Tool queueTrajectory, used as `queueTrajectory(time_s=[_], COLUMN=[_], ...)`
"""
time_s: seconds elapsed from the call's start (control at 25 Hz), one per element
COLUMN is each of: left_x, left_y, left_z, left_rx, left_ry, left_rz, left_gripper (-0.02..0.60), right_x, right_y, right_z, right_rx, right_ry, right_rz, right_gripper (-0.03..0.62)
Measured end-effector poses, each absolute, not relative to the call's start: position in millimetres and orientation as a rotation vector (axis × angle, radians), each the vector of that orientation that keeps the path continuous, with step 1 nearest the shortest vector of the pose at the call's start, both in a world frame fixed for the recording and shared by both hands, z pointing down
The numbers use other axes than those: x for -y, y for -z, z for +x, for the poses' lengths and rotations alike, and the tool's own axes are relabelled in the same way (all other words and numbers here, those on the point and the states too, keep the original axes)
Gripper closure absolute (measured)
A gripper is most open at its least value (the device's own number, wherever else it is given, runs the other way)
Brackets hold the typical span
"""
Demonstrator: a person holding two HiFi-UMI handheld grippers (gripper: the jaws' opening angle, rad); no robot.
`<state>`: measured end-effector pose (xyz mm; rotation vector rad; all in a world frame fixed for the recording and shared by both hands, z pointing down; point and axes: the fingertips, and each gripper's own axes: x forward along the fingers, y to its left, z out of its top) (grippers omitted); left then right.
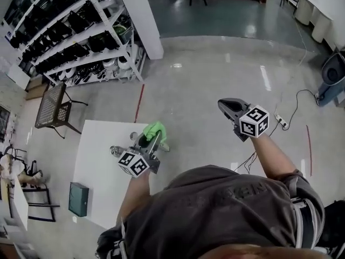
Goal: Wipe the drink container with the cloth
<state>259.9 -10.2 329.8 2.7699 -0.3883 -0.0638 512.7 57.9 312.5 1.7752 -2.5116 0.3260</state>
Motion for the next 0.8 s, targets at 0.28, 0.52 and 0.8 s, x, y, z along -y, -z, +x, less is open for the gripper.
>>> queueTrajectory(time_s=[0.28, 0.52, 0.8], left_x=[28, 49, 53], left_y=[-324, -329, -357], left_z=[200, 109, 5], left_rx=[0.508, 0.66, 0.917], left_ry=[0.101, 0.11, 0.143], left_rz=[2.785, 2.771, 2.65], left_gripper=[0.456, 0.456, 0.456], right_x=[3, 62, 113], right_y=[-314, -325, -354], right_z=[452, 360, 253], right_rx=[2.583, 2.651, 2.724], right_ry=[-0.262, -0.272, -0.282], right_rz=[1.623, 1.454, 1.157], right_gripper=[0.6, 0.576, 0.521])
